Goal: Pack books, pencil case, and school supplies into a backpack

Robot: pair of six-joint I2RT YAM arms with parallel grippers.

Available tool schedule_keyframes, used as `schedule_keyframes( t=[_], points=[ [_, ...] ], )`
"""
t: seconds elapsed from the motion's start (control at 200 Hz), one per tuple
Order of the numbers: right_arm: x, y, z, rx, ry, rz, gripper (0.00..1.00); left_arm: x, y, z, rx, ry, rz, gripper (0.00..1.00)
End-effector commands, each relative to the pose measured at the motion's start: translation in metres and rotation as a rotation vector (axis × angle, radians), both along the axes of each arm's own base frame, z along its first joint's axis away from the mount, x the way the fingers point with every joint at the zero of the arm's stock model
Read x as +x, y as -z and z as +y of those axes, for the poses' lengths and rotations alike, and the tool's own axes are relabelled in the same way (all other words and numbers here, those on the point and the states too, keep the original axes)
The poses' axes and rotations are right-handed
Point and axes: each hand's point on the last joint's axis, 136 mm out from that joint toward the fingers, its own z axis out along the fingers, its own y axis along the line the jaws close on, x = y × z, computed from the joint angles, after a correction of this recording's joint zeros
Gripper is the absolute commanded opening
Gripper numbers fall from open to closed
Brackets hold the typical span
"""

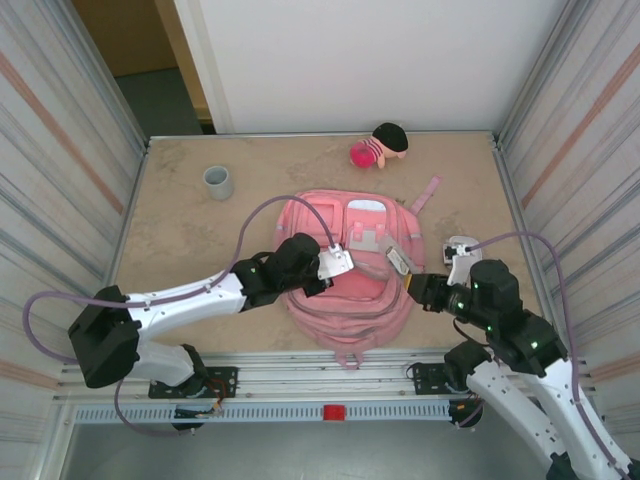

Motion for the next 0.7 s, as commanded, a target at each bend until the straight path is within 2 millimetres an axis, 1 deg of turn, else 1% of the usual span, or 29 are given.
schedule_keyframes(
  t=[0.0,0.13,0.225,0.351,0.451,0.697],
  points=[
    [-0.026,-0.005,0.012,0.087,-0.104,0.075,0.21,0.017,-0.046,-0.018,-0.17,-0.048,-0.017,0.09],
    [-0.04,-0.002,0.016,0.136,-0.144,0.121,0.21,0.021,-0.052,-0.026,-0.229,-0.073,0.023,0.05],
    [-0.049,0.008,0.018,0.141,-0.169,0.171,0.21,0.022,-0.057,-0.03,-0.27,-0.08,0.041,0.04],
    [-0.056,0.017,0.028,0.184,-0.224,0.235,0.21,0.02,-0.067,-0.034,-0.321,-0.068,0.053,0.03],
    [-0.051,0.024,0.037,0.228,-0.238,0.258,0.21,0.018,-0.073,-0.038,-0.353,-0.053,0.061,0.03],
    [-0.025,0.04,0.059,0.323,-0.251,0.3,0.2,0.01,-0.08,-0.04,-0.386,-0.018,0.072,0.03]
  ],
)
